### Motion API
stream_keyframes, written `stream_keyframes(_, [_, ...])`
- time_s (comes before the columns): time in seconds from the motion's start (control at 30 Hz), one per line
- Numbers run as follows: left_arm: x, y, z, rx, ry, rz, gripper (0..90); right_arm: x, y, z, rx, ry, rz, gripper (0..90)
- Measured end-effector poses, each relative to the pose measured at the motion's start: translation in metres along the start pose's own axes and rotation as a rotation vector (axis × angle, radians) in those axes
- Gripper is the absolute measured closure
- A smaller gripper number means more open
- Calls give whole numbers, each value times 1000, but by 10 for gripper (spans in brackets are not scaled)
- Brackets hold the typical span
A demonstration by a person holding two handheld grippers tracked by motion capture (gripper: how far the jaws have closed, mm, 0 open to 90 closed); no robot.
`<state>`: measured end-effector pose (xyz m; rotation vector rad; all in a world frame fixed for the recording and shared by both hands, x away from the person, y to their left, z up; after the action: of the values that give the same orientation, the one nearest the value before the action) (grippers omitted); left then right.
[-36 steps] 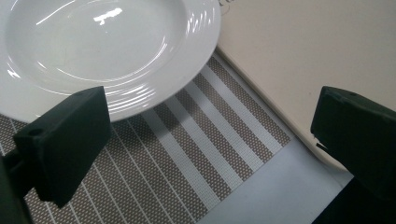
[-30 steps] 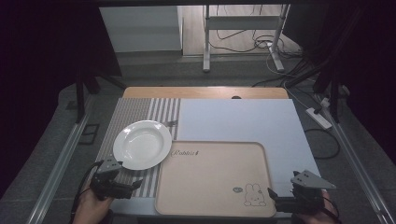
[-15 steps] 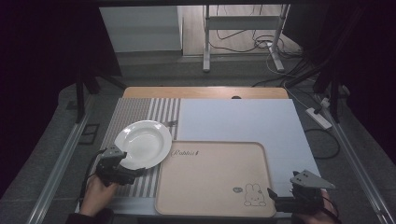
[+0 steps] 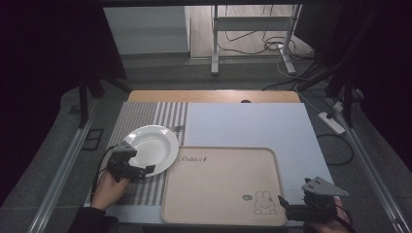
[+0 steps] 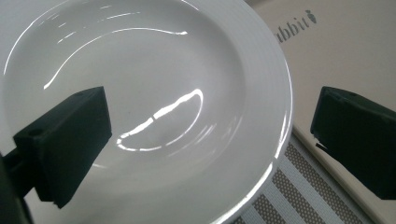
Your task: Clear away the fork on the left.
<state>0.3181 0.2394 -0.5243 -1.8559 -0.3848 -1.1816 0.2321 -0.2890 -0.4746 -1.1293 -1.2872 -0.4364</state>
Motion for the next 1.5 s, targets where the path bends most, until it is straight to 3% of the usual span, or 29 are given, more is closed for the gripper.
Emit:
stream_keyframes(1.0, [45, 62, 49, 0, 4, 51, 0, 0, 1, 0, -1, -3, 8, 0])
stream_keyframes(1.37, [62, 86, 69, 54, 10, 71, 0, 0, 1, 0, 6, -3, 12, 0])
stream_keyframes(1.5, [67, 94, 75, 55, 4, 78, 0, 0, 1, 0, 6, -3, 12, 0])
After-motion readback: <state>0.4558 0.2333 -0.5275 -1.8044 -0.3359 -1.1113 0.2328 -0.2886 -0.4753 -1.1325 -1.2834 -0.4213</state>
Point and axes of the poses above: each handheld gripper's, and its own axes: y roughly forward along the jaws, x roughly out of its top, z roughly to its left, the point moved 3 cm from there along y, roughly forward along the jaws, and after that the axes turned 15 degrees about -z, right-handed, at the moved point
